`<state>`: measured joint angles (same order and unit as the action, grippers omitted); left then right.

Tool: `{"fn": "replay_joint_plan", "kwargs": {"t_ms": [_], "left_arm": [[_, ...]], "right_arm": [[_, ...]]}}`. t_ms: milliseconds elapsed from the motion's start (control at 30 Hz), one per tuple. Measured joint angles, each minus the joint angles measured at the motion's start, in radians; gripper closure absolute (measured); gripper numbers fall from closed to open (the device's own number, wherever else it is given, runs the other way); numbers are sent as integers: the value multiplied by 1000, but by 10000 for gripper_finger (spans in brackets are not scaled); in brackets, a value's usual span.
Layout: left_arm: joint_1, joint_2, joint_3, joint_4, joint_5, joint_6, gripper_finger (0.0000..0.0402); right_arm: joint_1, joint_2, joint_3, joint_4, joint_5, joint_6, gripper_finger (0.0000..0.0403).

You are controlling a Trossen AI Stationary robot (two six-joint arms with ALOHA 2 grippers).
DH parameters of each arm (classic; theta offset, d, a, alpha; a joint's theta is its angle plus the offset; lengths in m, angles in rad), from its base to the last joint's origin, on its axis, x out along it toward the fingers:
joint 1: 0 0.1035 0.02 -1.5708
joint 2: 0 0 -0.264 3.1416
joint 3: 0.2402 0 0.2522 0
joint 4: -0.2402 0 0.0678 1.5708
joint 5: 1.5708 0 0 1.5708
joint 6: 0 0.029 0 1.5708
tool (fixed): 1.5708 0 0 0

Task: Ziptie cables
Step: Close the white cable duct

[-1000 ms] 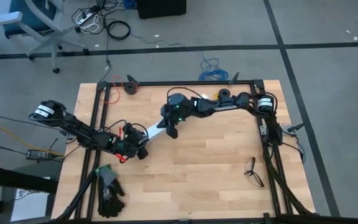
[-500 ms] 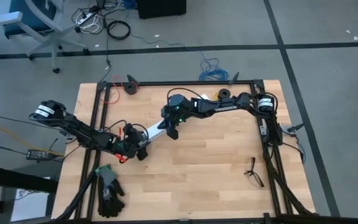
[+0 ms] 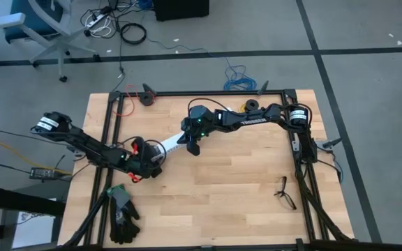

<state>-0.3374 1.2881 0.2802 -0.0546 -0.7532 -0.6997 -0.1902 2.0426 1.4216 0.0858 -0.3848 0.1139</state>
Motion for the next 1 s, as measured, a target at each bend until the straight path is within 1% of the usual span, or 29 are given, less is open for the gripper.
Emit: {"fn": "replay_joint_plan", "kwargs": {"t_ms": [133, 267, 400, 500, 600, 767, 867, 1000], "left_arm": [[-29, -60, 0, -63, 4, -12, 108], [-61, -151, -2, -183, -13, -76, 108], [-102, -234, -2, -218, -21, -90, 108], [-126, -257, -2, -237, -21, -95, 108], [-146, -255, -3, -267, -21, -141, 108], [-179, -255, -46, -225, -42, -209, 108], [-193, -254, -85, -156, -44, -245, 108], [-197, -254, -129, -68, -47, -249, 108]], "right_arm": [[-2, 0, 0, -5, 0, 0, 403], [-2, 0, 0, -7, 1, 0, 403], [-2, 0, 0, -9, 4, -1, 403], [-3, 0, 0, -12, 4, -1, 403], [-3, 0, 0, -15, 4, -1, 403], [-2, 0, 0, -17, 3, -3, 403], [-2, 0, 0, -25, 3, -4, 403], [-2, 0, 0, -24, 3, -13, 403]]}}
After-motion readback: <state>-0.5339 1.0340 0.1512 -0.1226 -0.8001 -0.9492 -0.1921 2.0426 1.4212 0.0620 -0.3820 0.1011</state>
